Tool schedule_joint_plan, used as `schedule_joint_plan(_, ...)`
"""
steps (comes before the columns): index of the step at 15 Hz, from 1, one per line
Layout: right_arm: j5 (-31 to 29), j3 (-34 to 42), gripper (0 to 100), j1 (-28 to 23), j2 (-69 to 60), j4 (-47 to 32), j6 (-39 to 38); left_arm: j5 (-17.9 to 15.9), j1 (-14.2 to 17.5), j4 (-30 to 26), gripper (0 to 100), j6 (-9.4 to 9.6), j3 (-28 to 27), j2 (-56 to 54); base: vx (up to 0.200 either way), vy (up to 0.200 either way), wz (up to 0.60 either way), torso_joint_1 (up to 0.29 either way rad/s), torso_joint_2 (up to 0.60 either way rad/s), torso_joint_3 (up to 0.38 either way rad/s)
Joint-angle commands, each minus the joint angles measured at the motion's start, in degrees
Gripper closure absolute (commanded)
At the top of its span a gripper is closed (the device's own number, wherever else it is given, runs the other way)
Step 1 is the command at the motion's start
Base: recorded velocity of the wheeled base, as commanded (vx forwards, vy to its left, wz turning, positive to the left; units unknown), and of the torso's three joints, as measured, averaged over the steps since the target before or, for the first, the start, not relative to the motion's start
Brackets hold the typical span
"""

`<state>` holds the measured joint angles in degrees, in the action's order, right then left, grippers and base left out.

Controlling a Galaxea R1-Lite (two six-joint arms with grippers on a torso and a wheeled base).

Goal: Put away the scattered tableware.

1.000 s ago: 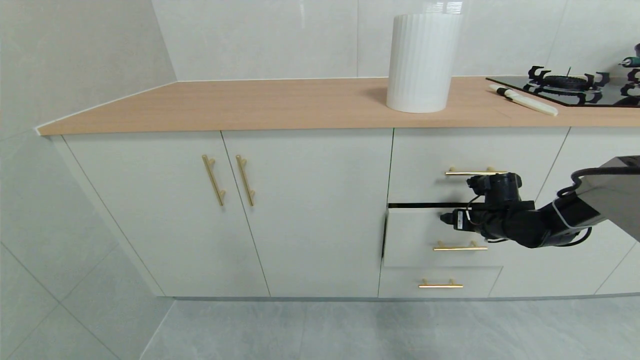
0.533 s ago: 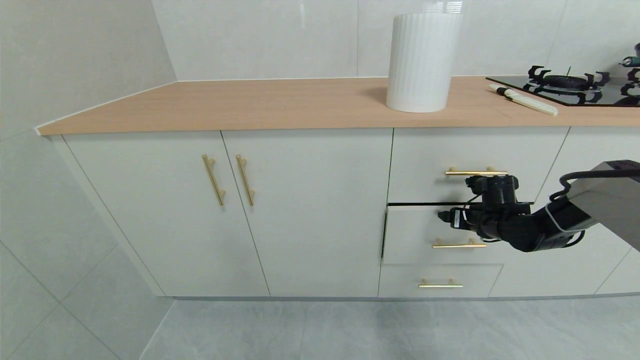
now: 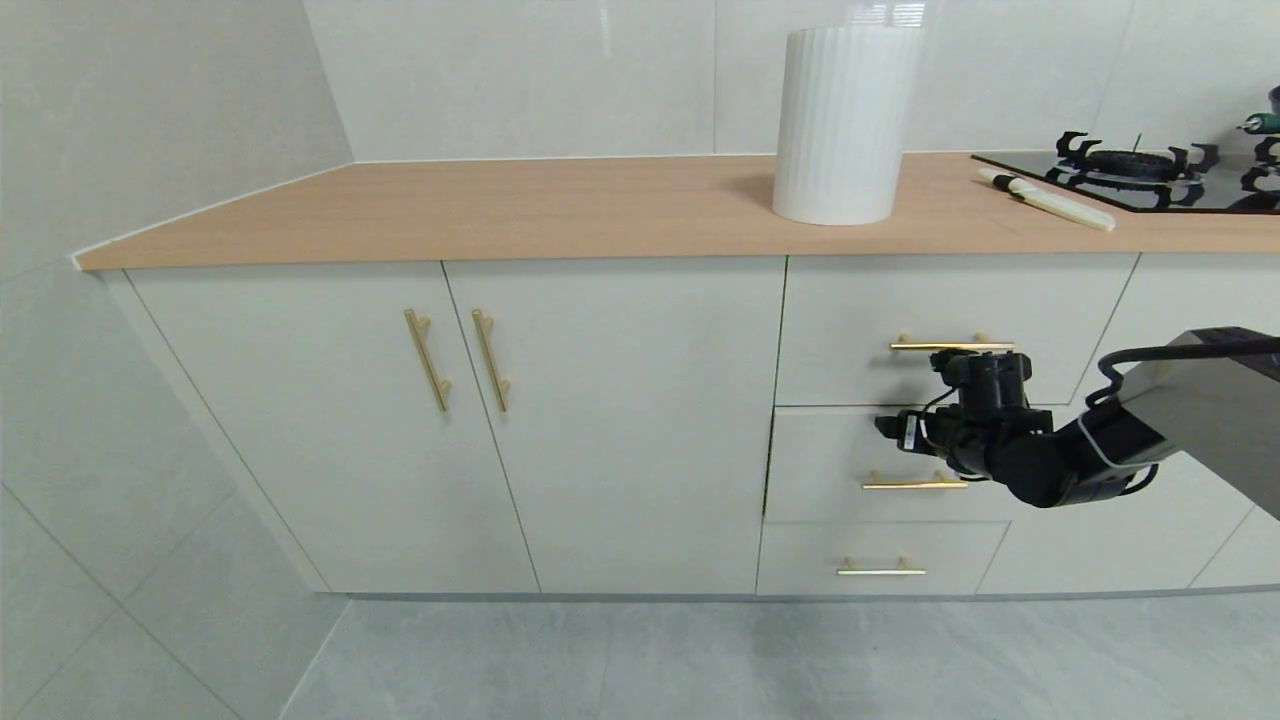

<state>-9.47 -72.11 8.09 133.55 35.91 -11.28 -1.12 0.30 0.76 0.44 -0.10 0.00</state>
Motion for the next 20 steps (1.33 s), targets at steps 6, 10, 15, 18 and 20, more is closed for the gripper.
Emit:
schedule_joint_plan(6, -0.46, 0.04, 0, -0.01, -0.92, 2.41, -0.59, -0.02, 0.05, 0.04, 0, 0.00, 0.01, 0.09, 0.000, 0.000, 0.00, 0.000, 0.00, 0.000)
schedule_joint_plan(10, -1.69, 8.83, 0, -0.01, -17.00, 1.88, -0.15, -0.02, 0.05, 0.04, 0, 0.00, 0.01, 0.00, 0.000, 0.000, 0.00, 0.000, 0.00, 0.000)
schedule_joint_plan(15, -5.82, 30.80, 0, 0.78, -53.48, 2.23, 8.55, -0.02, 0.05, 0.04, 0, 0.00, 0.01, 0.00, 0.000, 0.000, 0.00, 0.000, 0.00, 0.000)
schedule_joint_plan(18, -5.73, 44.60, 0, 0.87, -73.17, 1.62, 15.06, -0.02, 0.05, 0.04, 0, 0.00, 0.01, 0.00, 0.000, 0.000, 0.00, 0.000, 0.00, 0.000)
schedule_joint_plan(20, -7.05, 50.05, 0, 0.69, -82.48, -2.16, 17.43, -0.02, 0.05, 0.04, 0, 0.00, 0.01, 0.00, 0.000, 0.000, 0.00, 0.000, 0.00, 0.000)
